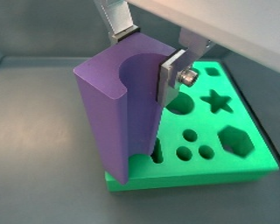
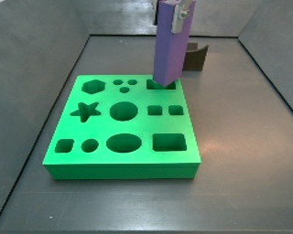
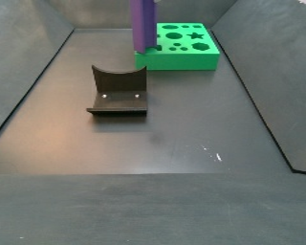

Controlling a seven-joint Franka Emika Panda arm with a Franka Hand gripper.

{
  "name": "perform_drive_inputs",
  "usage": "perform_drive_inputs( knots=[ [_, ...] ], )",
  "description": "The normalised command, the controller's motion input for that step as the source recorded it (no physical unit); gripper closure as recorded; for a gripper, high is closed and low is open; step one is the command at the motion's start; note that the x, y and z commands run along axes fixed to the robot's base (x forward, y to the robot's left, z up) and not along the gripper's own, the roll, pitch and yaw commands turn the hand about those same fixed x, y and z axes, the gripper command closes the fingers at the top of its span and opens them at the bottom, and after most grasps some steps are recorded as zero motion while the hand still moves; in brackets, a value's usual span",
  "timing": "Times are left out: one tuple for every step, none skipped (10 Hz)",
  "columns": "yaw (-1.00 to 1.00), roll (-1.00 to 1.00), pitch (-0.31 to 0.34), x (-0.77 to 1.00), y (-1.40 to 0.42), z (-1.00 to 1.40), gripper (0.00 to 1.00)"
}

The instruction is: Insert the arch object.

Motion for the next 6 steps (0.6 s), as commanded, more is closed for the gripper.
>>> perform_drive_inputs(
  knots=[
    [-1.0, -0.06, 0.0, 0.01, 0.0, 0.0, 1.0],
    [-1.0, 0.0, -0.017, 0.0, 0.0, 0.0, 1.0],
    [-1.0, 0.0, -0.024, 0.0, 0.0, 0.0, 1.0],
    [-1.0, 0.0, -0.024, 0.0, 0.0, 0.0, 1.0],
    [-1.0, 0.0, -0.023, 0.0, 0.0, 0.0, 1.0],
    [-1.0, 0.0, -0.009, 0.0, 0.0, 0.0, 1.0]
  ],
)
